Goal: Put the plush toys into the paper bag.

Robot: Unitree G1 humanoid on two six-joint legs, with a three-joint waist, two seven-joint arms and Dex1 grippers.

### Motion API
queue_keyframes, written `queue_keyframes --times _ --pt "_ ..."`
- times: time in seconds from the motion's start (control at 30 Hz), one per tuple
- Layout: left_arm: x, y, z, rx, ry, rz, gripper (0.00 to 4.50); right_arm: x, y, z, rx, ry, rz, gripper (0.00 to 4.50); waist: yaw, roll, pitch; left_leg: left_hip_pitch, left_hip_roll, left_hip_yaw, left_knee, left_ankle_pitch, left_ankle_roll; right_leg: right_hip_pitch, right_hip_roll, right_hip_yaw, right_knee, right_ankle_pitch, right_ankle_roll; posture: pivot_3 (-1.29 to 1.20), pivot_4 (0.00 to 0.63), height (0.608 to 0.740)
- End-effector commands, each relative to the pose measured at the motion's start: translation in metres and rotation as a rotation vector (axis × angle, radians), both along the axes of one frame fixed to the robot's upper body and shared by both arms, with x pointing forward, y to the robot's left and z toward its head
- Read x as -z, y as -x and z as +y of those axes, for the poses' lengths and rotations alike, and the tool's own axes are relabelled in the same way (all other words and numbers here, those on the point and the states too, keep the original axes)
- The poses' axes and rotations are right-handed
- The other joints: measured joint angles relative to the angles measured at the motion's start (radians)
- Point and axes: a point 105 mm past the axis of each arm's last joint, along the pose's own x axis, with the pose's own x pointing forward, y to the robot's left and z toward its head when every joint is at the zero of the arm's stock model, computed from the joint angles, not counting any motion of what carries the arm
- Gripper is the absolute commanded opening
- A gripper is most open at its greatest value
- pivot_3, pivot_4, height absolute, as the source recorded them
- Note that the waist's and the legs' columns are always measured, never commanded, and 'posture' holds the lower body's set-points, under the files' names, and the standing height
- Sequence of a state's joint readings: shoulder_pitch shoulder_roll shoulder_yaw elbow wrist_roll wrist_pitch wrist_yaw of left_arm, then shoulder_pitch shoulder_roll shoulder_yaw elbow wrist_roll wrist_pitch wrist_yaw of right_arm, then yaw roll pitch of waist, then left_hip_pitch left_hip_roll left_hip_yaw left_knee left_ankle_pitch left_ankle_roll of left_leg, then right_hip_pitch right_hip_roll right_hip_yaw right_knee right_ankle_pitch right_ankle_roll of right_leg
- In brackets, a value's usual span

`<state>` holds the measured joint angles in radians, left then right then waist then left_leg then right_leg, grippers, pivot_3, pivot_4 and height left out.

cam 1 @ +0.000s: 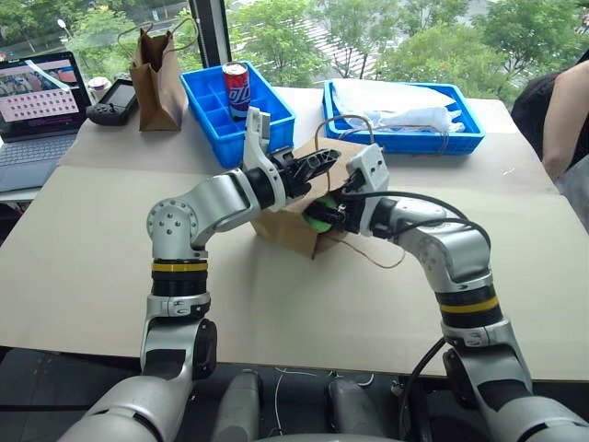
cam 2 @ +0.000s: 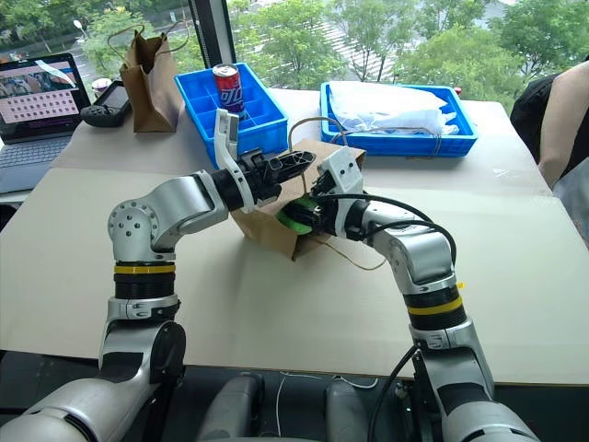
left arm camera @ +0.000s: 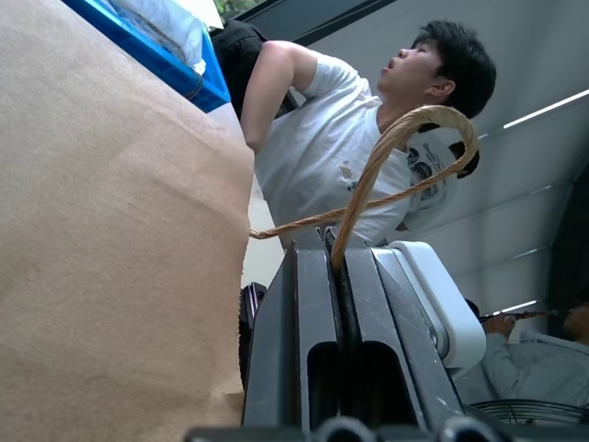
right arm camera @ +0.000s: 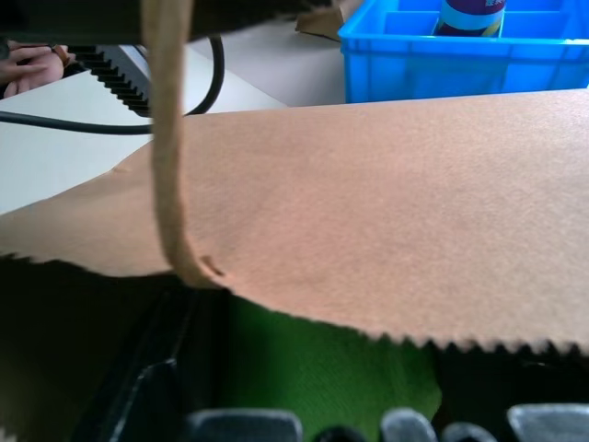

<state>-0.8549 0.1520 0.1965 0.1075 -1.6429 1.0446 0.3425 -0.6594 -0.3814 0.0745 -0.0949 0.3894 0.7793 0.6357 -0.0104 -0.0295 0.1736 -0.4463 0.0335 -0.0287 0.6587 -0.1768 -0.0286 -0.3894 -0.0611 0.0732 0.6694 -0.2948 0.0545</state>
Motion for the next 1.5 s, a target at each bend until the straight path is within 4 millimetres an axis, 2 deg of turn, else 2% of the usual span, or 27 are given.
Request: queue_keyframes --times 0.03,0.17,0.23,0.3,0.37,0.4,0.53,0.63,0.7,0.83,0.87,1.1,1.17,1.27,1.37,1.5 --pt "-0.017 0.005 -0.003 0.006 0.021 -0.07 0.0 -0.023 0.01 -0.025 0.024 -0.03 -0.037 4.46 0.002 0.0 0.0 0.0 0.0 0.0 0.0 0.0 0.0 0.0 0.0 0.0 0.0 0.0 0.0 0.0 0.15 0.698" --pt "-0.017 0.004 -0.001 0.003 0.025 -0.071 0.0 -0.032 0.014 -0.054 0.101 -0.048 -0.03 4.46 0.0 0.0 0.0 0.0 0.0 0.0 0.0 0.0 0.0 0.0 0.0 0.0 -0.001 0.0 0.0 0.0 0.15 0.698" --pt "-0.017 0.004 -0.001 0.004 0.025 -0.072 0.0 -0.029 0.02 -0.069 0.122 -0.052 0.014 4.46 -0.002 0.0 0.0 0.0 0.0 0.0 0.0 0.0 0.0 0.0 0.0 0.0 -0.001 0.0 0.0 0.0 0.15 0.698" --pt "-0.017 0.004 -0.001 0.003 0.026 -0.074 0.0 -0.018 0.021 -0.104 0.231 -0.063 0.073 4.46 -0.001 0.0 0.0 0.0 0.0 0.0 0.0 0.0 0.0 0.0 0.0 0.0 -0.001 0.0 0.0 0.0 0.15 0.698" --pt "-0.017 0.003 0.0 0.003 0.027 -0.076 0.0 -0.004 0.021 -0.129 0.31 -0.116 0.146 4.46 0.001 0.0 0.0 0.0 0.0 0.0 0.0 0.0 0.0 0.001 0.0 0.0 -0.002 0.0 0.0 0.0 0.15 0.698" --pt "-0.017 0.003 0.0 0.003 0.027 -0.076 0.0 0.003 0.022 -0.134 0.325 -0.136 0.178 4.46 0.001 0.0 0.0 0.0 0.0 0.0 0.0 0.0 0.0 0.001 0.0 0.0 -0.003 0.0 0.0 0.0 0.15 0.698" --pt "-0.017 0.003 -0.001 0.007 0.024 -0.082 0.0 0.033 0.021 -0.135 0.338 -0.227 0.294 4.46 -0.006 0.0 0.0 0.0 0.0 0.001 0.0 0.0 0.0 0.001 0.0 0.0 -0.003 0.0 0.0 0.0 0.15 0.698" --pt "-0.018 0.003 -0.001 0.009 0.019 -0.092 0.0 0.061 0.025 -0.127 0.322 -0.266 0.398 4.46 -0.01 0.0 0.0 0.0 0.001 0.0 -0.001 0.0 0.0 0.0 0.001 0.001 -0.002 0.0 0.0 0.0 0.15 0.698" --pt "-0.019 0.003 -0.001 0.007 0.01 -0.103 0.0 0.072 0.03 -0.119 0.295 -0.3 0.451 4.46 -0.007 0.0 0.0 0.0 0.0 0.0 -0.001 0.0 0.0 0.0 0.001 0.001 -0.002 0.0 0.0 0.0 0.15 0.698" --pt "-0.02 0.004 0.0 0.004 0.013 -0.108 0.0 0.076 0.041 -0.109 0.245 -0.367 0.506 3.45 -0.005 0.0 0.0 0.0 0.0 0.0 0.0 0.0 0.0 0.001 0.0 0.0 -0.003 0.0 0.0 0.0 0.15 0.698" --pt "-0.021 0.004 0.0 0.003 0.014 -0.108 0.0 0.075 0.041 -0.109 0.249 -0.381 0.506 3.05 -0.004 0.0 0.0 0.0 0.0 0.0 0.0 0.0 0.0 0.001 0.0 0.0 -0.002 0.0 0.0 0.0 0.15 0.698" --pt "-0.021 0.002 0.002 -0.005 0.011 -0.108 0.0 0.056 0.044 -0.108 0.201 -0.453 0.476 0.69 -0.004 0.0 0.0 0.0 0.0 0.001 0.0 0.0 0.0 0.001 0.0 0.001 -0.003 0.0 0.0 0.0 0.15 0.698" --pt "-0.021 0.002 0.003 -0.008 0.009 -0.11 0.0 0.043 0.045 -0.108 0.17 -0.497 0.453 0.03 -0.004 0.0 0.0 0.0 0.0 0.001 0.0 0.0 0.0 0.001 0.0 0.001 -0.003 0.0 0.0 0.0 0.15 0.698" --pt "-0.021 0.001 0.006 -0.015 0.006 -0.117 0.0 0.024 0.047 -0.107 0.133 -0.536 0.411 0.03 -0.004 0.0 0.0 0.0 0.0 0.001 0.0 0.0 0.0 0.001 0.0 0.001 -0.003 0.0 0.0 0.0 0.15 0.698" --pt "-0.026 -0.004 0.015 -0.04 -0.005 -0.139 0.0 -0.011 0.049 -0.103 0.06 -0.606 0.324 0.03 -0.005 0.0 0.0 0.0 0.0 0.001 -0.001 0.0 0.0 0.001 0.0 0.001 -0.003 0.0 0.0 0.0 0.15 0.698" --pt "-0.04 -0.013 0.027 -0.072 -0.019 -0.185 0.0 -0.065 0.051 -0.086 -0.054 -0.692 0.202 0.03 -0.007 0.001 0.0 0.0 0.001 0.001 -0.001 0.0 0.0 0.0 0.001 0.0 -0.002 0.0 0.0 0.0 0.15 0.698"
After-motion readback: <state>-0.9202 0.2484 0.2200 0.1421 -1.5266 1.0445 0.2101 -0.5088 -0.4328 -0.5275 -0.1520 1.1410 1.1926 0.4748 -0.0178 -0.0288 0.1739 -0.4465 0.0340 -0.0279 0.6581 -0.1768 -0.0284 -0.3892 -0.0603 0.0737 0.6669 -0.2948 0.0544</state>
